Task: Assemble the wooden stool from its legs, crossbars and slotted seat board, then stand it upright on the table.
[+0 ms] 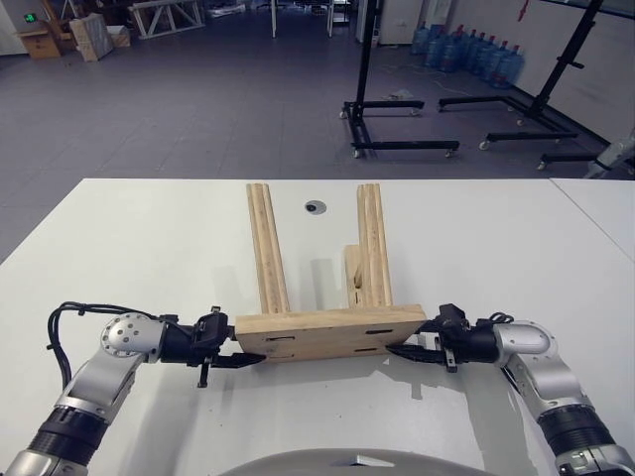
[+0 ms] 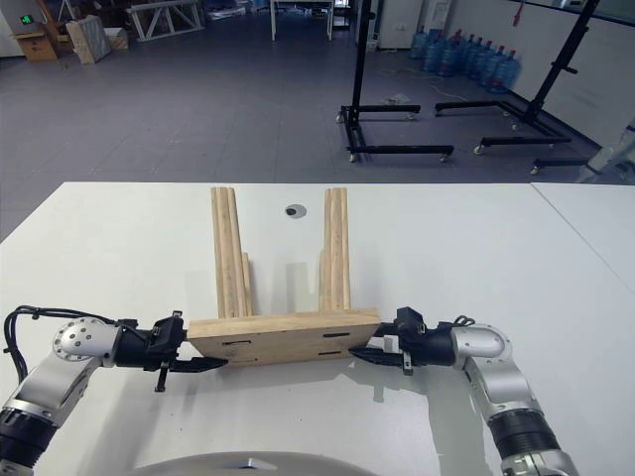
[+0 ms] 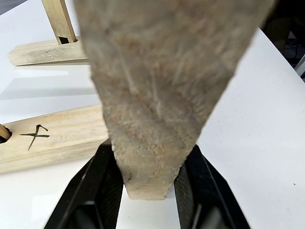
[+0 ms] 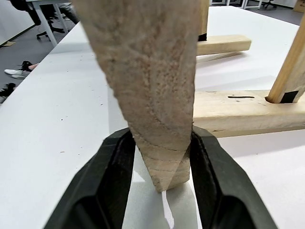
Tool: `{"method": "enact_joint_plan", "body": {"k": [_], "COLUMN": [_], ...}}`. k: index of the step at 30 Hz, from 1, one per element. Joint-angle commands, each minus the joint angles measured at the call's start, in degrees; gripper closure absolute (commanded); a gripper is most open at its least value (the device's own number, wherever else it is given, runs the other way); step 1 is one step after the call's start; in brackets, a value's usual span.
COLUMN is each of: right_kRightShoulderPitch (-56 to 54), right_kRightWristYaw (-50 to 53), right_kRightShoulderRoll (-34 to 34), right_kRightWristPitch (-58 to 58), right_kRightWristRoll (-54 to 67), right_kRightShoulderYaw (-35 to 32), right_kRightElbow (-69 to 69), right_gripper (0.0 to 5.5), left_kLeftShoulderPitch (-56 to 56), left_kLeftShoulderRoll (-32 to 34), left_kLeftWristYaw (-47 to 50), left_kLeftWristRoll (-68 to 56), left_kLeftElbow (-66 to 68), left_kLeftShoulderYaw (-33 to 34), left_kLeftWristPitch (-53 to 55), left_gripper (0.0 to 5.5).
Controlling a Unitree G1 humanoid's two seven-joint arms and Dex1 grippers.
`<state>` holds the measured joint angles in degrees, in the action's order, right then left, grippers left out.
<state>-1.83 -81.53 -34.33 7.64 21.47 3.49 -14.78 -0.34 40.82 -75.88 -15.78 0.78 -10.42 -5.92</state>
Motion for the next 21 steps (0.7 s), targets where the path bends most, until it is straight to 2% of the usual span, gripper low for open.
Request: {"method": "enact_joint_plan", "body": {"k": [1, 4, 9, 12, 14, 18, 21], "right_kRightShoulderPitch": [-1.92, -0.26, 4.63, 3.36, 2.15, 2.84, 2.27], "right_kRightWristYaw": [0.0, 0.07, 0.28, 1.65, 3.27, 7.7, 9.38], "right_kRightShoulderRoll": [0.64, -0.58, -8.94, -14.32, -18.12, -30.01, -41.47], "right_kRightWristPitch": [-1.03, -7.17, -32.38, -47.87, -56.53, -70.99, -77.88], "right_kRightWristRoll": [0.74, 4.89, 23.93, 38.16, 48.16, 71.61, 89.05], "right_kRightShoulderYaw": [0.42, -0.61, -4.76, -7.7, -9.91, -12.86, -10.03], "right_kRightElbow": [1.27, 7.35, 28.77, 35.78, 37.92, 38.13, 32.34], "right_gripper": [3.89, 3.9, 3.93, 3.99, 4.01, 4.15, 4.19], "left_kLeftShoulderPitch": [-1.35, -0.56, 3.08, 2.75, 1.37, -0.94, 0.43], "left_kLeftShoulderRoll": [-1.72, -0.01, 5.43, 7.07, 9.43, 15.63, 16.46], "left_kLeftWristYaw": [-2.54, -2.72, -3.04, 4.53, 10.78, 27.43, 34.47], "left_kLeftWristRoll": [-2.52, -5.56, -23.21, -45.73, -62.03, -92.43, -97.2], "left_kLeftElbow": [-1.05, -5.56, -19.0, -27.14, -30.17, -34.68, -35.88], "left_kLeftShoulderYaw": [-1.54, -1.44, 3.42, 10.37, 13.28, 13.52, 13.81], "left_kLeftWristPitch": [-0.14, 7.68, 27.67, 42.86, 48.85, 48.33, 48.1], "left_gripper": [4.2, 4.2, 4.2, 4.2, 4.21, 4.21, 4.21]}}
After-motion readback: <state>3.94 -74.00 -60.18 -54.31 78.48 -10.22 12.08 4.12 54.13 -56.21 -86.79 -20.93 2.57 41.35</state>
